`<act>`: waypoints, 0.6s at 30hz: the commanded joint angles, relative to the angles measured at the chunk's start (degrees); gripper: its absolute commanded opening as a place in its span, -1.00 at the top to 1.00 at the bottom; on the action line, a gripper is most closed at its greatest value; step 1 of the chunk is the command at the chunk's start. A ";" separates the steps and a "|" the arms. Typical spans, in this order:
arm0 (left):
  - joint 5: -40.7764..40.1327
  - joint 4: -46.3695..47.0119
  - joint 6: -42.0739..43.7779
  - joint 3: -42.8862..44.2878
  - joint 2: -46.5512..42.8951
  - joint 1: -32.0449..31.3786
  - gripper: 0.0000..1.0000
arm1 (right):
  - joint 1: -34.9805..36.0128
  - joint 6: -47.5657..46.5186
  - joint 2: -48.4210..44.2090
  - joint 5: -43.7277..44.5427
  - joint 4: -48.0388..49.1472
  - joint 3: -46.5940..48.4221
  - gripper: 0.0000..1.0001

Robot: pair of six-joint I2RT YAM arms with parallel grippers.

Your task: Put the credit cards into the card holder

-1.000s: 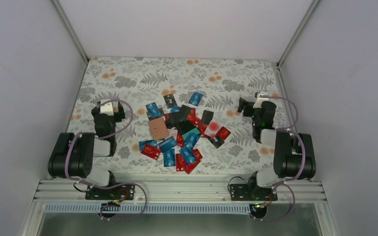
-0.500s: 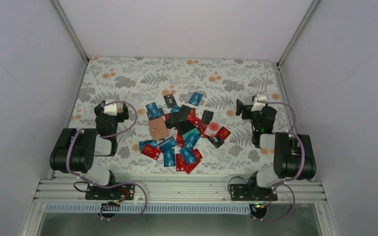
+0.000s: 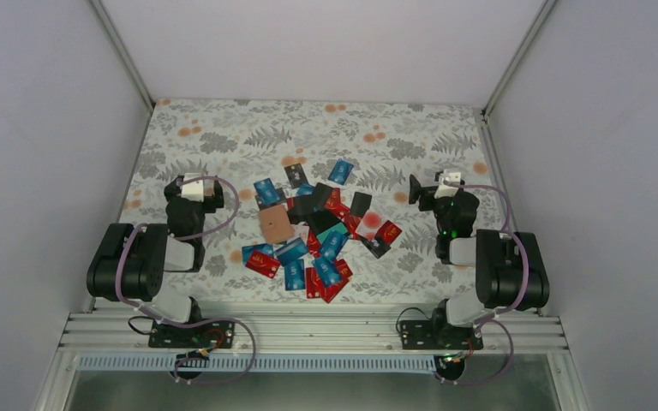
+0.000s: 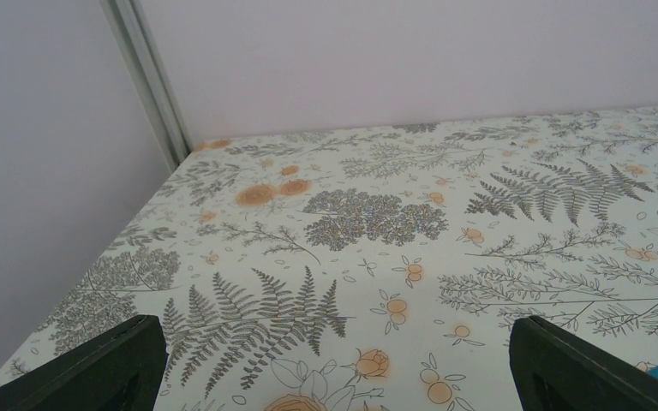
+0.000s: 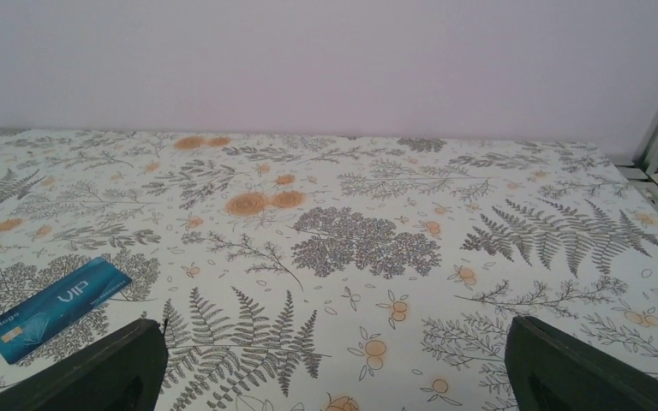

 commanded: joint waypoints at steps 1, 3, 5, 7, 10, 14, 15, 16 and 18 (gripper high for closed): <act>1.20 2.99 0.08 0.68 0.00 -0.15 -1.00 | 0.30 -1.13 0.25 1.29 3.82 -0.33 -0.99; 1.19 3.00 0.04 0.76 -0.02 -0.16 -1.00 | 0.30 -1.02 0.21 1.23 3.80 -0.23 -0.99; 1.19 2.99 0.08 0.72 0.05 -0.17 -1.00 | 0.30 -1.08 0.28 1.26 3.82 -0.26 -1.00; 1.20 2.99 0.06 0.72 0.05 -0.13 -1.00 | 0.30 -1.11 0.22 1.25 3.80 -0.20 -0.99; 1.19 2.99 0.04 0.78 0.04 -0.17 -1.00 | 0.30 -1.08 0.35 1.25 3.80 -0.18 -1.00; 1.19 2.99 0.02 0.81 0.00 -0.16 -1.00 | 0.30 -1.09 0.25 1.23 3.83 -0.20 -0.99; 1.21 2.99 0.05 0.78 0.04 -0.17 -1.00 | 0.30 -1.14 0.25 1.23 3.79 -0.20 -0.99; 1.22 2.99 0.10 0.74 0.01 -0.12 -1.00 | 0.32 -1.13 0.30 1.22 3.75 -0.25 -0.99; 1.21 2.99 0.10 0.76 0.02 -0.17 -1.00 | 0.30 -1.15 0.50 1.23 3.49 0.00 -0.99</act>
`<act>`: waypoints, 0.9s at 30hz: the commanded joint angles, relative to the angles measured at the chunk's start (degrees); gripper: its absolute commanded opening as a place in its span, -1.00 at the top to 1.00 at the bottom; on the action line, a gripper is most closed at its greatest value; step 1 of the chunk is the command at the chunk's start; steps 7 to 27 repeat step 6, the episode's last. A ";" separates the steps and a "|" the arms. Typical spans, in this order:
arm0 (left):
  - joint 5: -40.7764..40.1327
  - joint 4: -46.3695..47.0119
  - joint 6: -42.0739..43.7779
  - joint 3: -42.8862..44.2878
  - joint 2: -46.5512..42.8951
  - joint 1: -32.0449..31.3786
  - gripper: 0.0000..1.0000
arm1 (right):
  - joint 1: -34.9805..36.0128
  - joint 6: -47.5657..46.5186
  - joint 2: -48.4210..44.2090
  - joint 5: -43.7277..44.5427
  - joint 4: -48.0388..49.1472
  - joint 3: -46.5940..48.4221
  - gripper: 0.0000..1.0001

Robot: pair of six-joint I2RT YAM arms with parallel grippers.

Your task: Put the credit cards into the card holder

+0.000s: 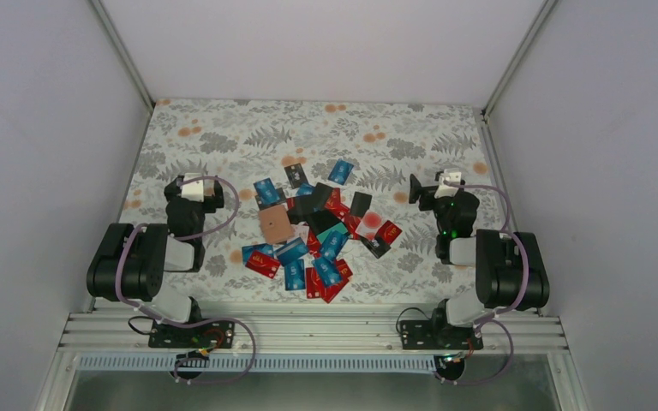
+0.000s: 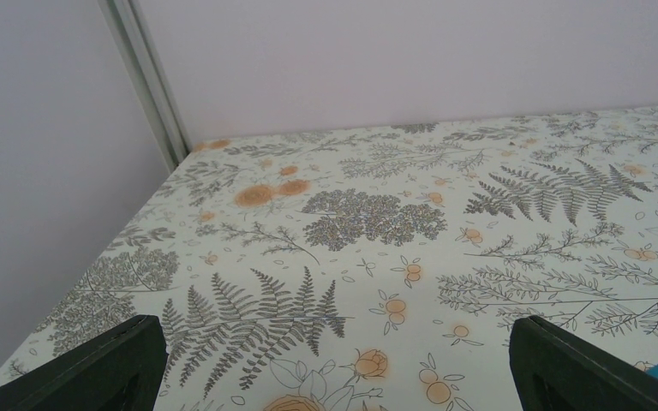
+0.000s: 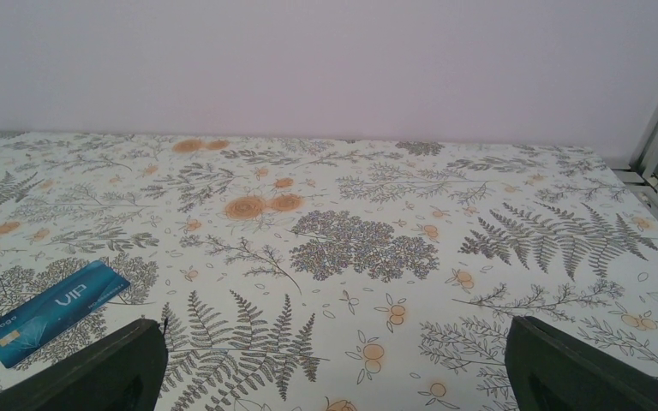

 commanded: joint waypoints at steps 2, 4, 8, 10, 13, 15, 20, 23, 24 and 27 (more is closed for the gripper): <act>1.09 2.99 0.04 0.80 0.08 -0.16 -1.00 | 0.34 -1.00 0.45 0.95 3.01 0.03 -0.99; 1.11 2.99 0.09 0.71 0.05 -0.12 -1.00 | 0.30 -1.05 0.48 0.98 3.01 0.04 -0.99; 1.06 2.99 0.04 0.75 0.06 -0.13 -1.00 | 0.30 -1.00 0.32 0.93 3.15 -0.17 -1.00; 1.06 2.99 0.04 0.75 0.06 -0.13 -1.00 | 0.30 -1.00 0.32 0.93 3.15 -0.17 -1.00; 1.06 2.99 0.04 0.75 0.06 -0.13 -1.00 | 0.30 -1.00 0.32 0.93 3.15 -0.17 -1.00; 1.06 2.99 0.04 0.75 0.06 -0.13 -1.00 | 0.30 -1.00 0.32 0.93 3.15 -0.17 -1.00; 1.06 2.99 0.04 0.75 0.06 -0.13 -1.00 | 0.30 -1.00 0.32 0.93 3.15 -0.17 -1.00; 1.06 2.99 0.04 0.75 0.06 -0.13 -1.00 | 0.30 -1.00 0.32 0.93 3.15 -0.17 -1.00; 1.06 2.99 0.04 0.75 0.06 -0.13 -1.00 | 0.30 -1.00 0.32 0.93 3.15 -0.17 -1.00; 1.06 2.99 0.04 0.75 0.06 -0.13 -1.00 | 0.30 -1.00 0.32 0.93 3.15 -0.17 -1.00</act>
